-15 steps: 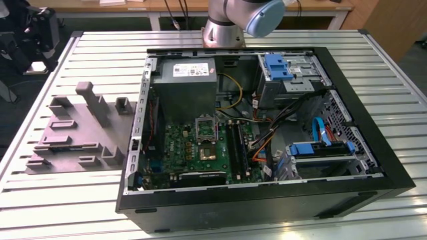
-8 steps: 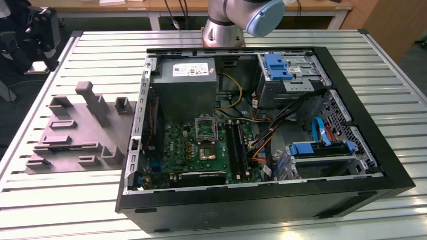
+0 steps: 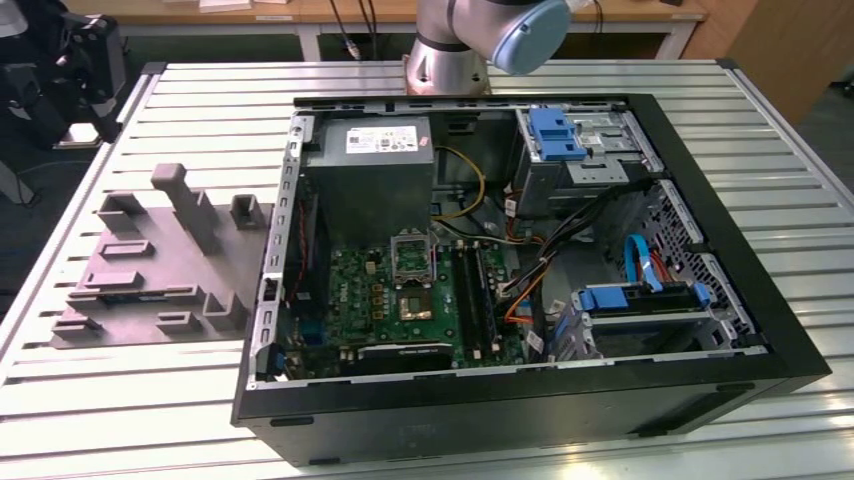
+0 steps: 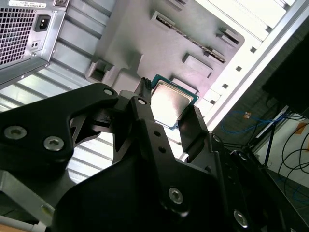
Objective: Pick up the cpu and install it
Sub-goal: 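Pick up the cpu and move it towards the insertion slot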
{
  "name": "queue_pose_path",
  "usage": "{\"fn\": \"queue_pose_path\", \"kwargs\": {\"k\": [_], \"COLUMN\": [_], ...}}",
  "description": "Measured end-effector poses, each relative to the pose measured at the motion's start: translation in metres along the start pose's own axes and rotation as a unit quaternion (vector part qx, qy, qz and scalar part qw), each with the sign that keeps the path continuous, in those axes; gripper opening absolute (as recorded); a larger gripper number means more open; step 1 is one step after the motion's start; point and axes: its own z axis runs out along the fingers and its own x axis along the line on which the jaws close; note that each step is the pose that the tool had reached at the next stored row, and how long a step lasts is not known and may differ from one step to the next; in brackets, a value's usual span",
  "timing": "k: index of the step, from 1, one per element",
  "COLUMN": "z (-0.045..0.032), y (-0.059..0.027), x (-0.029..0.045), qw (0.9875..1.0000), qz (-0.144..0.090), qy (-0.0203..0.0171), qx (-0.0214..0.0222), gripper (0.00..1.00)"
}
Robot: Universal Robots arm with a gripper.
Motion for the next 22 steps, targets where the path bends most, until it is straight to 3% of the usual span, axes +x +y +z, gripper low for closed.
{"fn": "queue_pose_path", "kwargs": {"k": [22], "z": [0.0000], "y": [0.0000], "x": [-0.0049], "qw": [1.0000], "qz": [0.000], "qy": [0.0001], "qx": [0.0000], "gripper": [0.47]}}
